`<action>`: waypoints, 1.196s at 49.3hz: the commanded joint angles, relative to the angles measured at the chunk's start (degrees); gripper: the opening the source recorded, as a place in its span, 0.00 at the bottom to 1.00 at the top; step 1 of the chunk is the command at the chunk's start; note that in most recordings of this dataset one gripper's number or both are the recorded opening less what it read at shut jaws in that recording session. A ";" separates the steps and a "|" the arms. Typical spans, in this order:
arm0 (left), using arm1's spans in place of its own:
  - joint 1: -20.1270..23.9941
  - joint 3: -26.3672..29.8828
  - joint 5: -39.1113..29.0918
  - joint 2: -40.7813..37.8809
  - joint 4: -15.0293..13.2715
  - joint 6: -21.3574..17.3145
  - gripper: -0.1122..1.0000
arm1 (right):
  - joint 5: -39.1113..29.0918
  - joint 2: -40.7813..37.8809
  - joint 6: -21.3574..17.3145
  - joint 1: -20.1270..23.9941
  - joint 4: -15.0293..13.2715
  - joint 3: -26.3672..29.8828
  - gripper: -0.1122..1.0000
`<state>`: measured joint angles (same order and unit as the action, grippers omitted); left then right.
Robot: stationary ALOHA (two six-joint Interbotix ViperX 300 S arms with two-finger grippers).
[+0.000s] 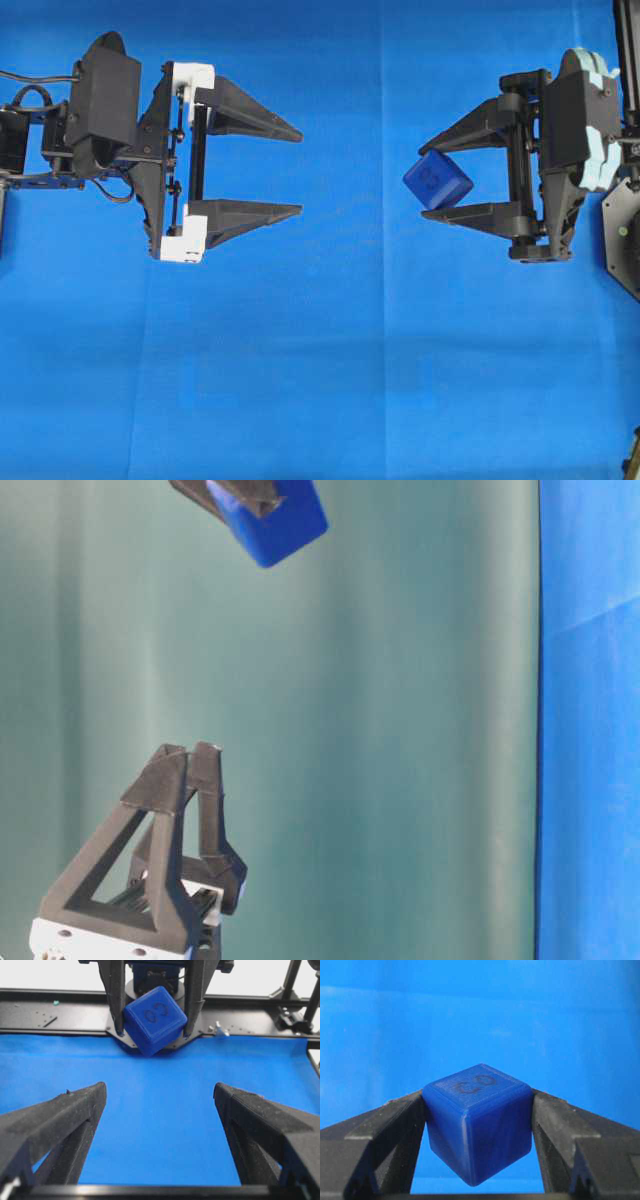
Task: Handover the blue block to the right arm after grasping it with the left arm, then place it in the designated position.
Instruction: 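Hold the cube in the right gripper and rotate the right wrist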
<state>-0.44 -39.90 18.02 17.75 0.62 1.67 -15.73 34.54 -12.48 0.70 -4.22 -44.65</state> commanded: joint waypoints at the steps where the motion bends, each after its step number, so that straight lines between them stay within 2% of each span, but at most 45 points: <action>1: 0.09 1.05 0.26 1.14 0.00 -0.09 0.94 | 0.00 0.35 -0.18 0.00 0.18 1.49 0.59; 59: 0.18 1.05 0.26 1.14 0.00 -0.09 0.94 | 0.26 -1.14 -0.18 0.00 0.09 1.49 0.59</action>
<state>-0.35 -39.90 18.02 17.75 0.62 1.67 -16.00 34.01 -12.57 0.70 -4.22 -44.65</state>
